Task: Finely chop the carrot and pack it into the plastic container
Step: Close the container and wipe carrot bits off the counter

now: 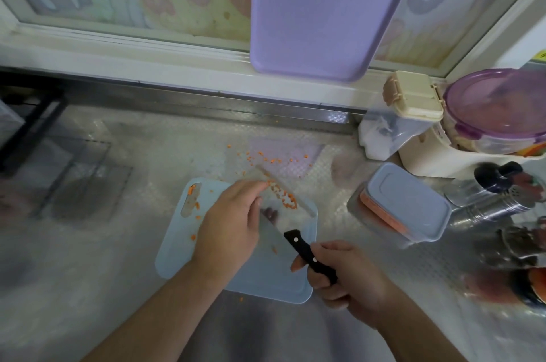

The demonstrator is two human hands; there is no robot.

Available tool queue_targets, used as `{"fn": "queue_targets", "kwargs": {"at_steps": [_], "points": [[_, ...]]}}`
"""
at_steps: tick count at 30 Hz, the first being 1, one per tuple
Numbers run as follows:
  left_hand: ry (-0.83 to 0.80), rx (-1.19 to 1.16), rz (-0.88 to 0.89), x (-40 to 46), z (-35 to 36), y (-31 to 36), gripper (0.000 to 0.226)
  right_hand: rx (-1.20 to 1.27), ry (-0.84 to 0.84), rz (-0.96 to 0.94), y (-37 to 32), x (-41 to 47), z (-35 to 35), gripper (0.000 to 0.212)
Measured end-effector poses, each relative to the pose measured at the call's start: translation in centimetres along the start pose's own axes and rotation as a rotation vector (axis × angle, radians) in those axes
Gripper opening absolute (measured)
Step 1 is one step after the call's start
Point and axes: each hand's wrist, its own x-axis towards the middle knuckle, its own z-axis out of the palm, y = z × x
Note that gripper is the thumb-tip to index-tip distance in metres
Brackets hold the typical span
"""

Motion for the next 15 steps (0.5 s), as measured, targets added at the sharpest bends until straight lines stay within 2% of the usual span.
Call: {"fn": "queue_targets", "kwargs": {"at_steps": [4, 8, 12, 15], "points": [[-0.298, 0.051, 0.192, -1.2, 0.5, 0.0, 0.042, 0.043, -0.087, 0.025, 0.5, 0.5, 0.3, 0.049], [-0.485, 0.196, 0.222, -1.6, 0.8, -1.5, 0.062, 0.045, -0.139, 0.033, 0.4, 0.5, -0.2, 0.046], [-0.485, 0.262, 0.15, -0.2, 0.1, -3.3, 0.072, 0.002, -0.153, 0.061, 0.5, 0.1, -1.2, 0.046], [-0.305, 0.183, 0.096, 0.5, 0.0, -3.7, 0.042, -0.025, -0.16, 0.073, 0.4, -0.1, -1.6, 0.047]]}}
